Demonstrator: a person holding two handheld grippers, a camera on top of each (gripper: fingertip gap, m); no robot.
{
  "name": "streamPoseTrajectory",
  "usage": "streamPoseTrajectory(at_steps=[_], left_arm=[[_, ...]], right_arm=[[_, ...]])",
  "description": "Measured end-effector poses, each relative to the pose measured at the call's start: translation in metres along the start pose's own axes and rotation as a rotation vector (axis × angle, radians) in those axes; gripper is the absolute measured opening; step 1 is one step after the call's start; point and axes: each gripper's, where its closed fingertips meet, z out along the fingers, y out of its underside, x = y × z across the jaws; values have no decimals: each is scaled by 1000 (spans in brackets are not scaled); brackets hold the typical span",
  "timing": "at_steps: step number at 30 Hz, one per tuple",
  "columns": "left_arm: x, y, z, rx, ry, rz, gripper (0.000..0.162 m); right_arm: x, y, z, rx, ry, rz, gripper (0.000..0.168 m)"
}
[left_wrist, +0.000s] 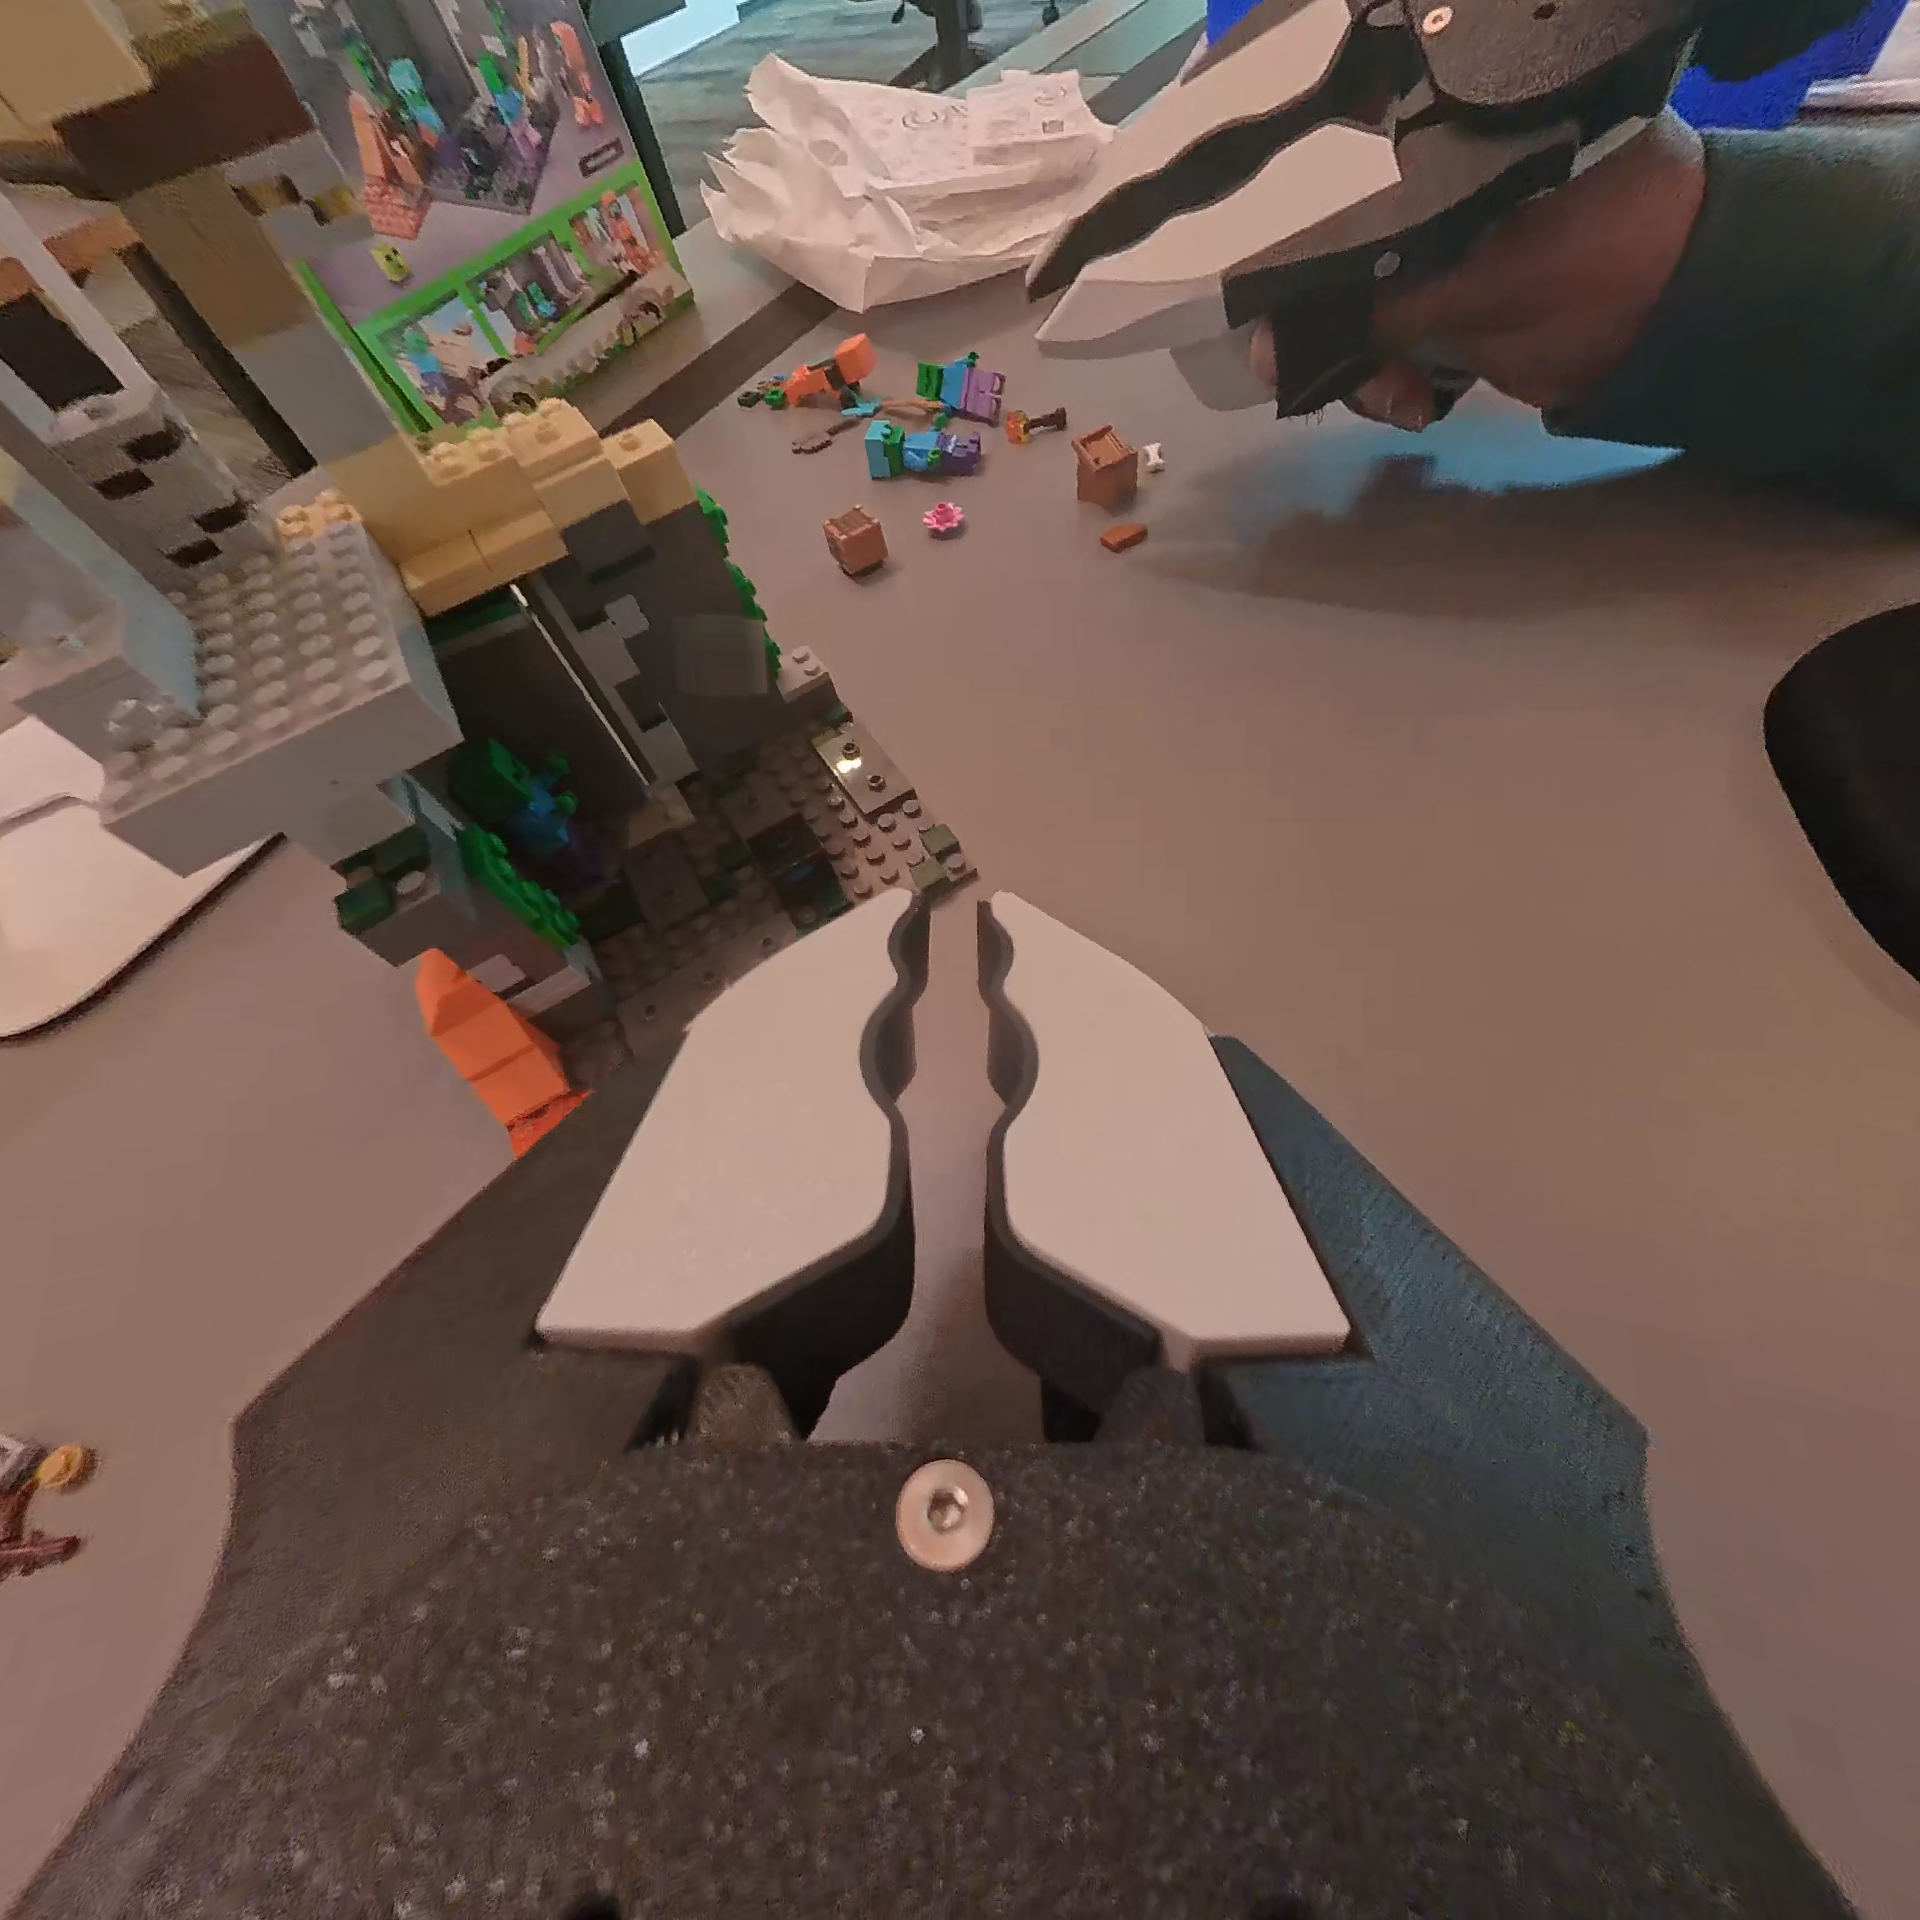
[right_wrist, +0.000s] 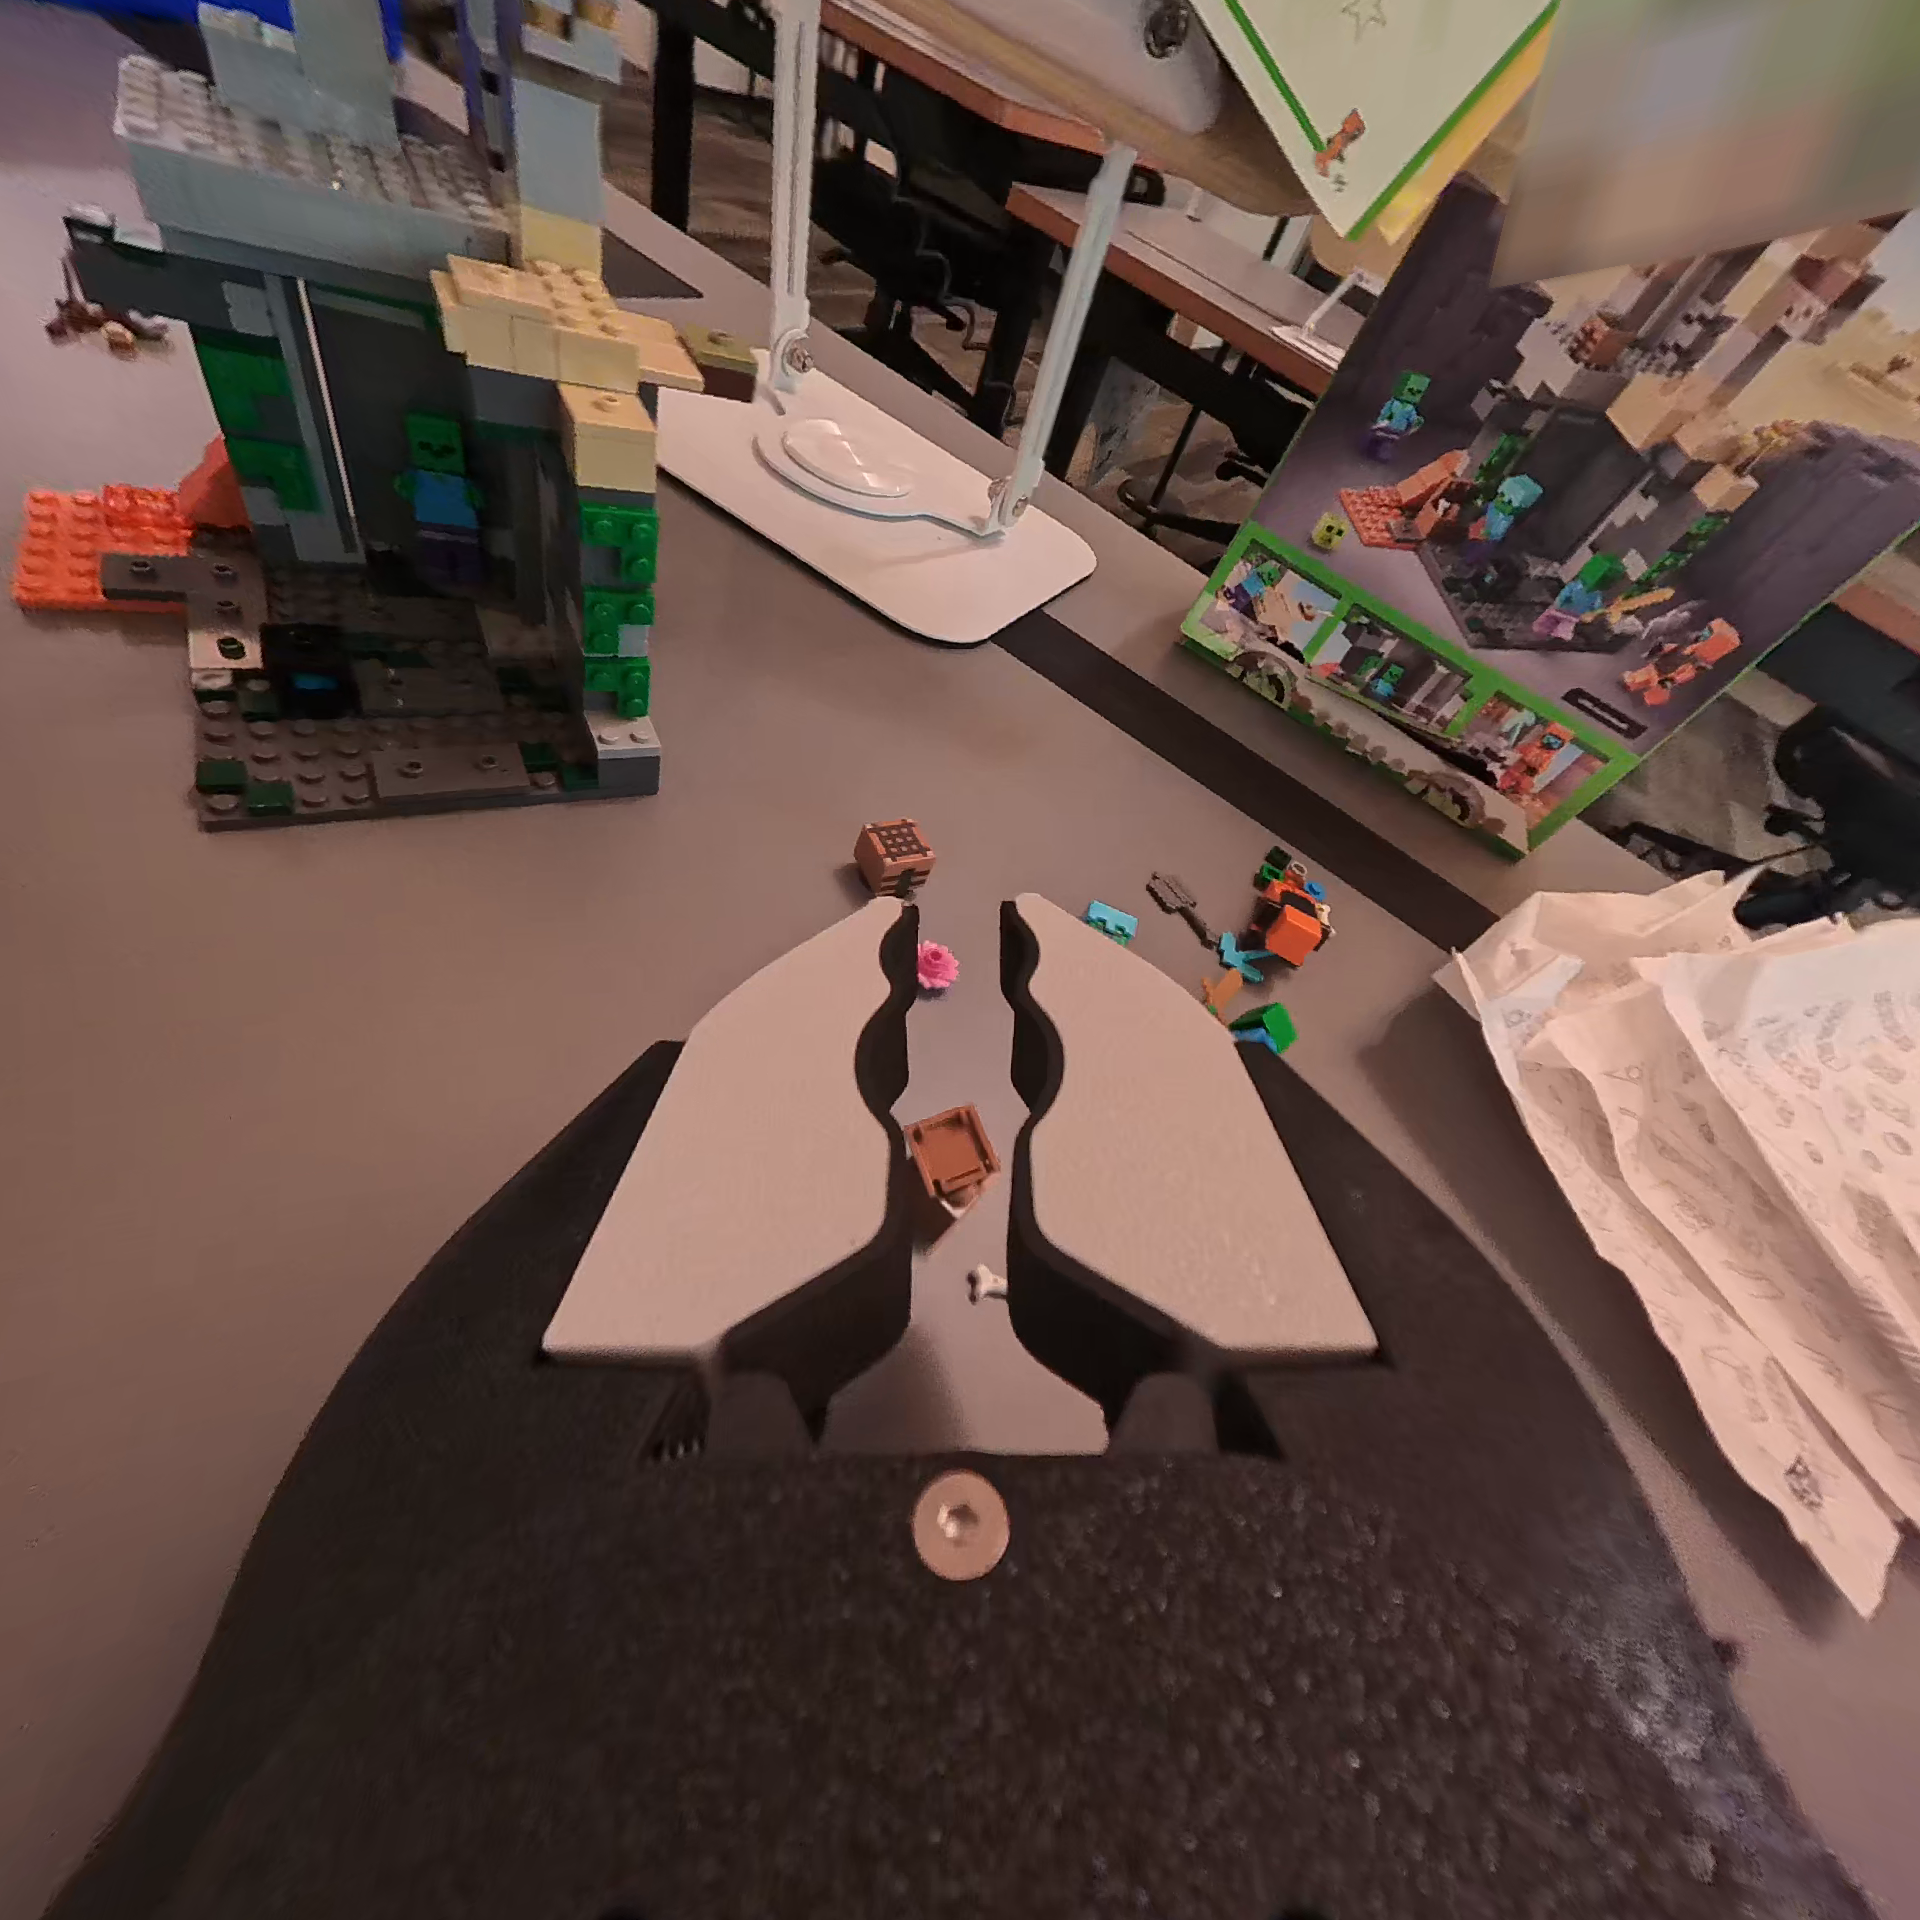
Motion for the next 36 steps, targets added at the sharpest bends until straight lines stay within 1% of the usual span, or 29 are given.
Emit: streamPoseTrajectory(at_steps=[4, 8, 10, 16, 19, 24, 30, 32, 34, 36], left_arm=[[-2, -3, -2, 12, -10, -6, 8], [-5, -3, -3, 13, -32, 8, 8], [-5, -3, -3, 14, -36, 10, 8], [-6, 0, -1, 2, -37, 9, 9], [-7, 0, -1, -1, -43, 9, 9], [-12, 2, -1, -1, -55, -4, 9], [-19, 3, -3, 3, -75, -24, 8], [-24, 2, -5, 6, -101, -31, 8], [-32, 3, -7, 5, -135, -48, 8], [-40, 5, -9, 6, -162, -77, 9]], right_arm=[[13, 1, -4, 7, -2, 106, 15], [24, 6, -11, -23, -65, 231, 18], [25, 11, -12, -57, -101, 255, 18], [15, 33, -4, -186, -170, 297, 34], [9, 37, 2, -227, -189, 311, 38], [-2, 31, 16, -305, -221, 236, 40], [-20, 21, 42, -453, -348, 80, 38], [-28, 14, 51, -465, -393, 54, 38], [-44, 0, 56, -443, -459, 40, 38], [-58, -11, 62, -417, -485, 18, 38]])
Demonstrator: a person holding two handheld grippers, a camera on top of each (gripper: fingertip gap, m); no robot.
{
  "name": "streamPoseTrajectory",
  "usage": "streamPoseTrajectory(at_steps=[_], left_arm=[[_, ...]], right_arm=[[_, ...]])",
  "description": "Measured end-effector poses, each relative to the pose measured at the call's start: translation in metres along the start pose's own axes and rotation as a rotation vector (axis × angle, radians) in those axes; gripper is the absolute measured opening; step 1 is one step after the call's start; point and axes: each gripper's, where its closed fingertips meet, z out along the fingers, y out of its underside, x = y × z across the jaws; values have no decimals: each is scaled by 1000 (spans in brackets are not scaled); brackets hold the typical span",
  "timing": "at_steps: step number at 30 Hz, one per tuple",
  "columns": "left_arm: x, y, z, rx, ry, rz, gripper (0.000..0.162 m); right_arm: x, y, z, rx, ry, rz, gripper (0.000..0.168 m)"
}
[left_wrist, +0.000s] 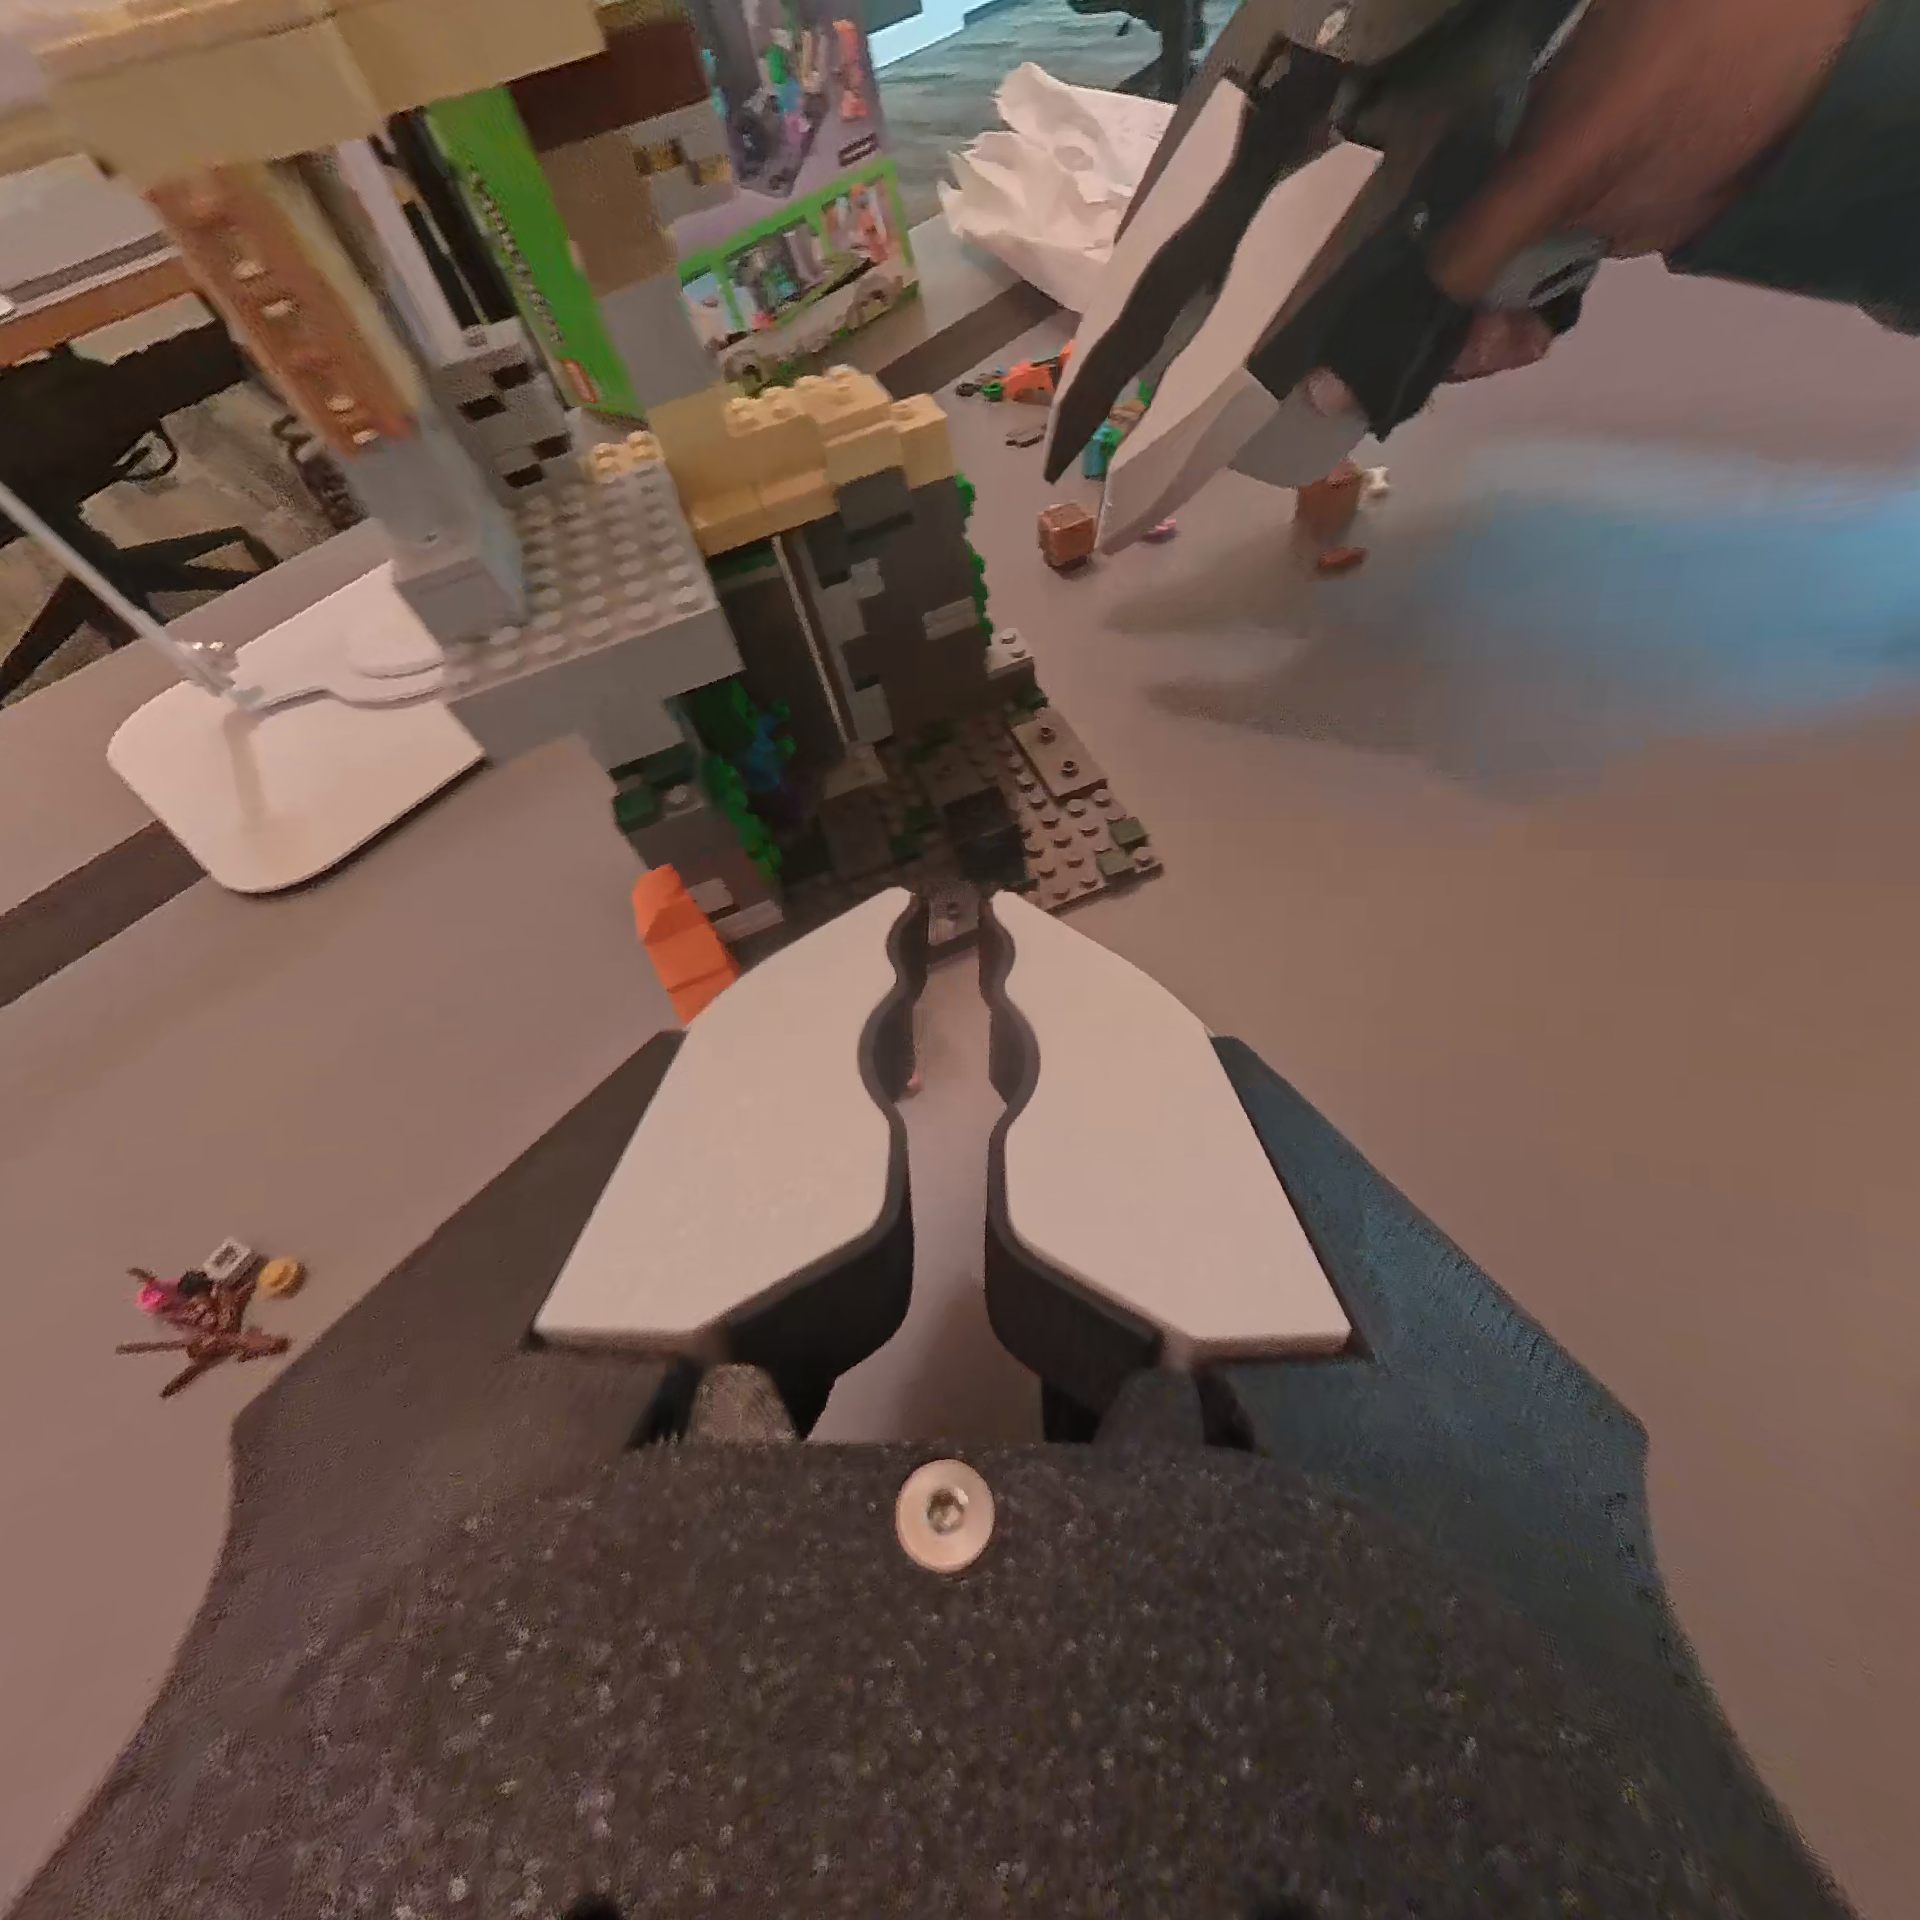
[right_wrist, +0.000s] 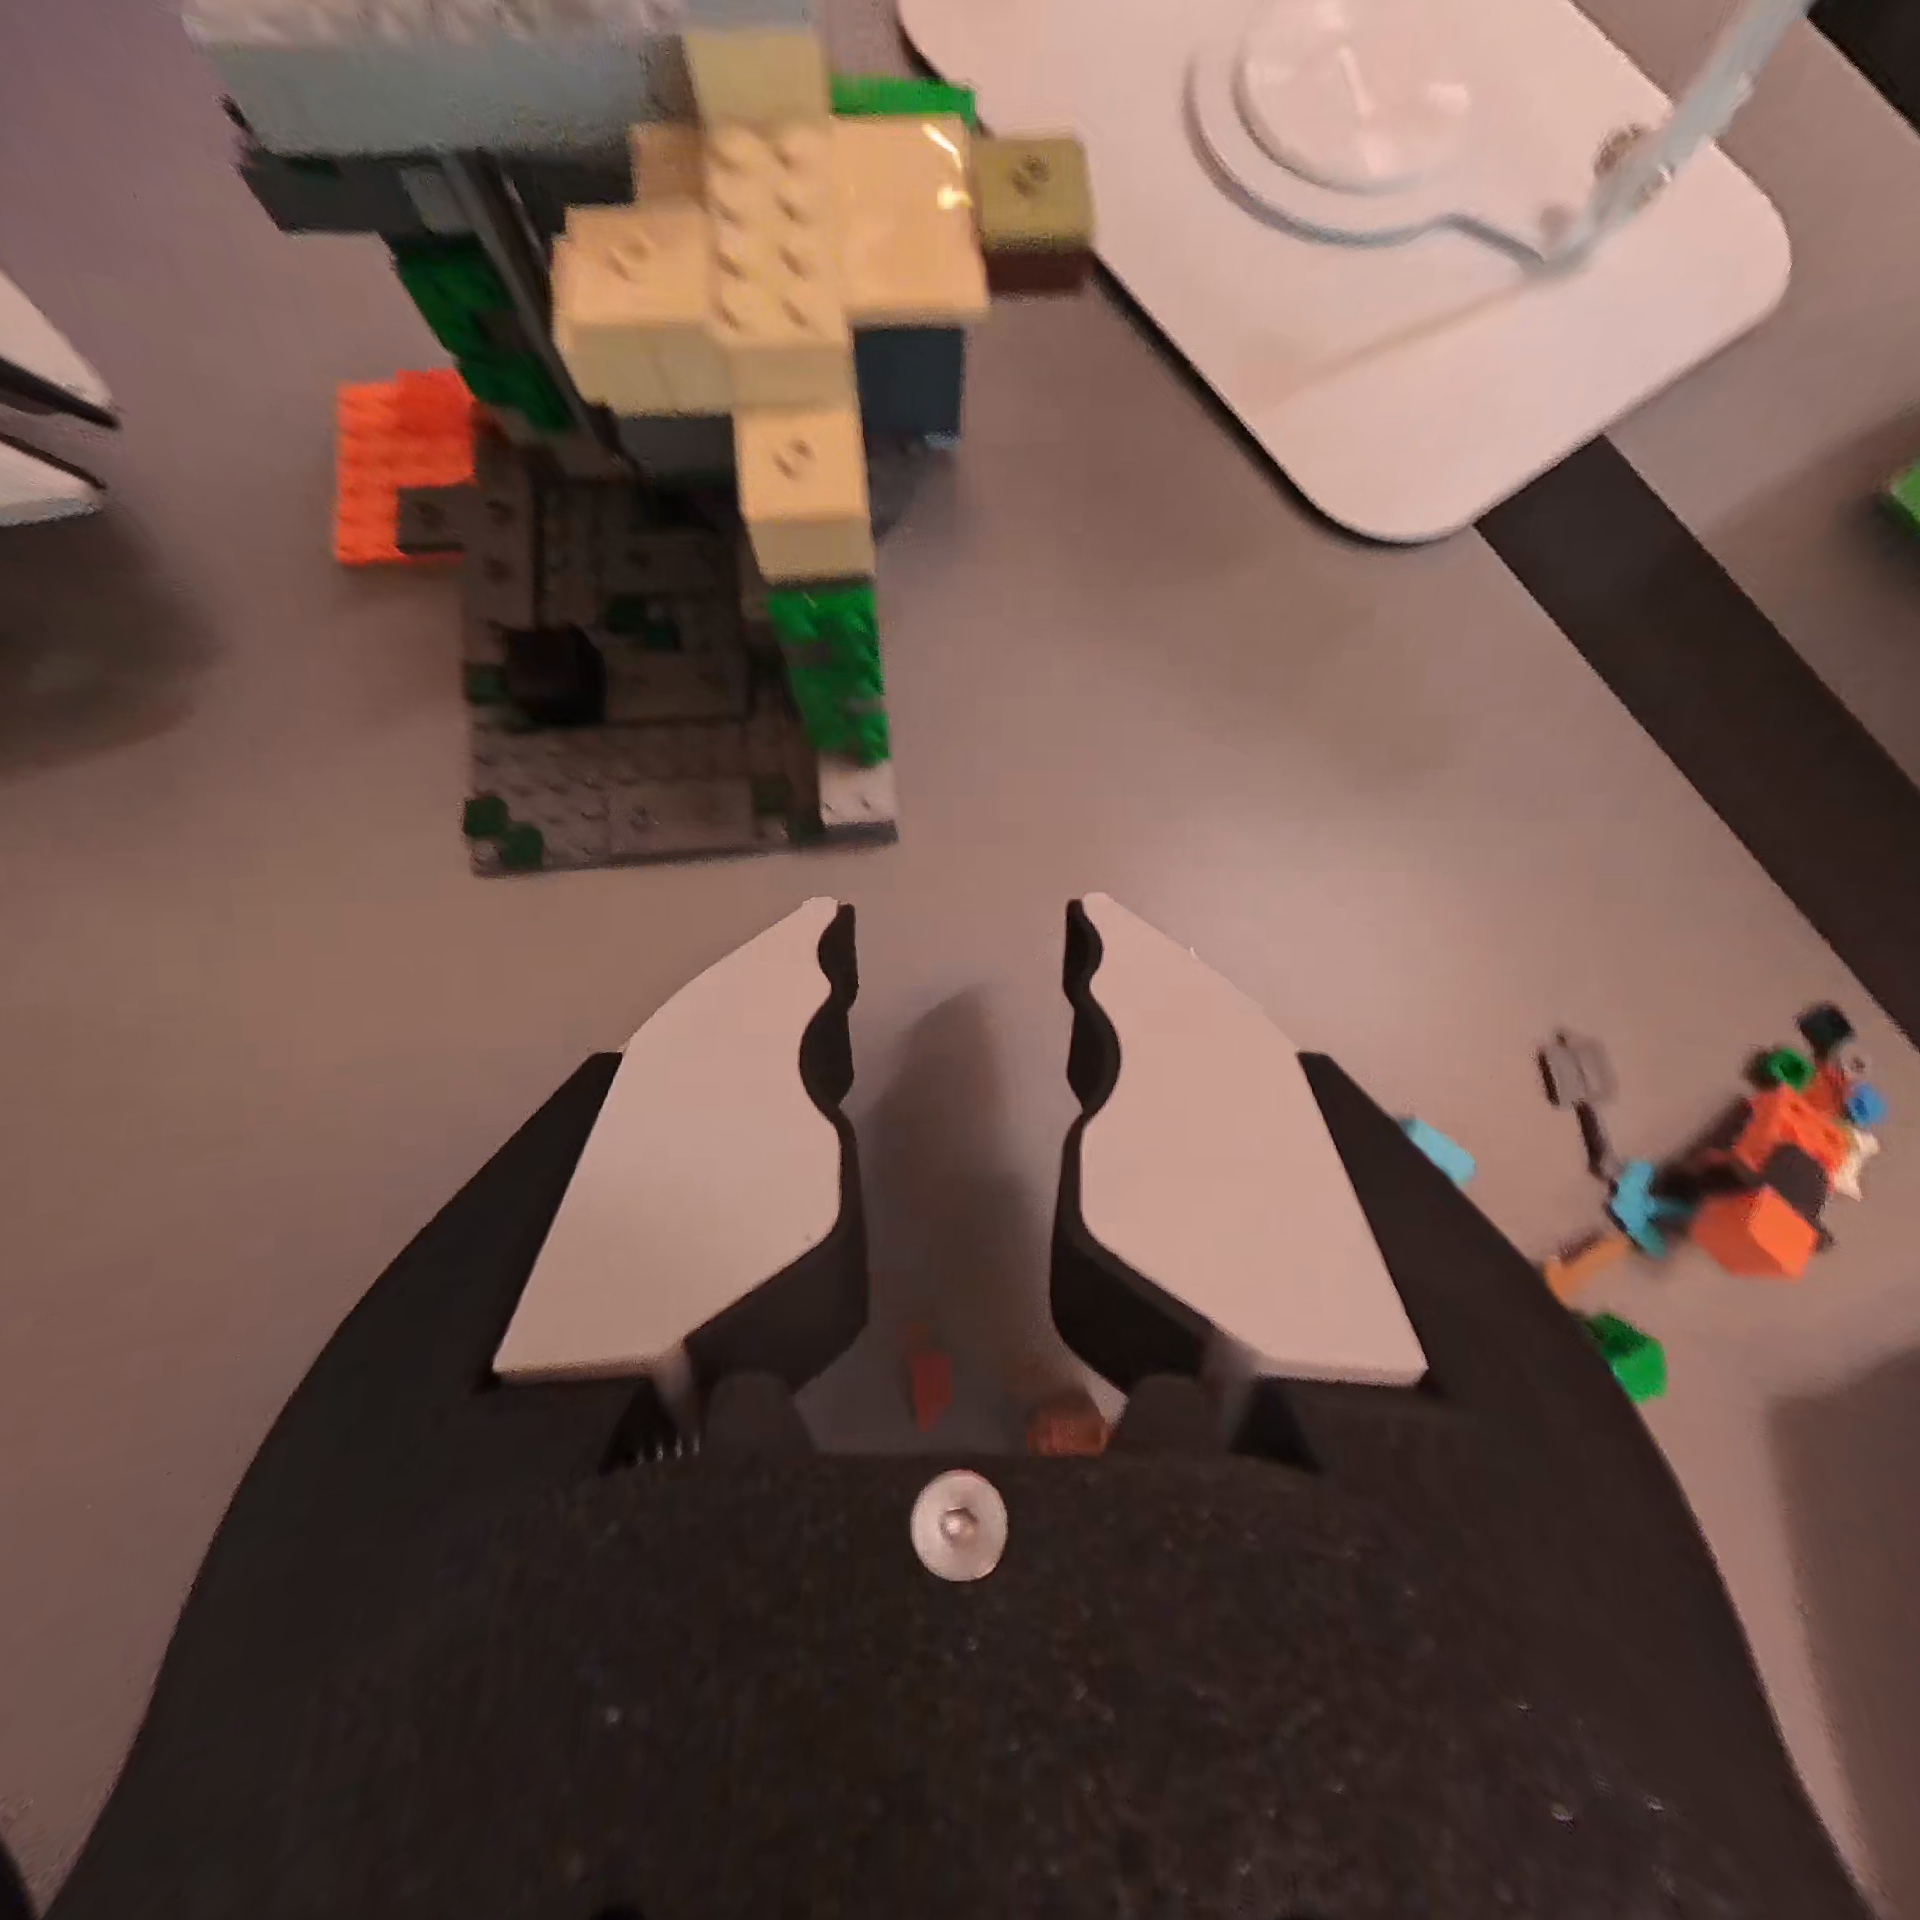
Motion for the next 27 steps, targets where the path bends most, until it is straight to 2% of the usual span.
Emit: streamPoseTrajectory(at_steps=[3, 6, 11, 15, 19, 23, 27], left_arm=[[-10, 2, -1, -3, -27, -42, 11], [-15, 4, -1, -7, -48, -62, 20], [-25, 5, -3, -9, -92, -76, 29], [-47, 12, -9, -53, -159, -63, 28], [-65, 38, -15, -178, -136, -85, 20], [-67, 51, -12, -203, -99, -112, 24], [-68, 49, -12, -195, -128, -71, 24]], right_arm=[[-15, -22, 10, 69, -18, -30, 45], [-15, -38, 15, 101, 35, -37, 46], [-19, -62, 3, 152, 85, -41, 47], [-34, -73, -10, 187, 86, -58, 48], [-45, -72, -12, 181, 102, -96, 44], [-39, -73, -4, 182, 149, -114, 43], [-32, -81, 2, 214, 167, -108, 39]])
